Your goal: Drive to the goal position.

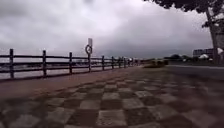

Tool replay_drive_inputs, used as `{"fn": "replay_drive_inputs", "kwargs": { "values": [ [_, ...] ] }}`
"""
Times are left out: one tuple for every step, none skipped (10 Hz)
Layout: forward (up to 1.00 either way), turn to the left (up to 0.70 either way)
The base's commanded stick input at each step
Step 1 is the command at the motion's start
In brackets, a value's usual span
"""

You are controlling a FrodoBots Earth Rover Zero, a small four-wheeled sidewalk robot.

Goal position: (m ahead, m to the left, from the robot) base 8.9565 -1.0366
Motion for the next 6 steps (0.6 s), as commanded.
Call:
{"fn": "replay_drive_inputs", "kwargs": {
  "values": [
    [1.0, 0.0],
    [1.0, 0.0],
    [1.0, -0.32],
    [1.0, -0.15],
    [1.0, 0.0],
    [1.0, 0.0]
  ]
}}
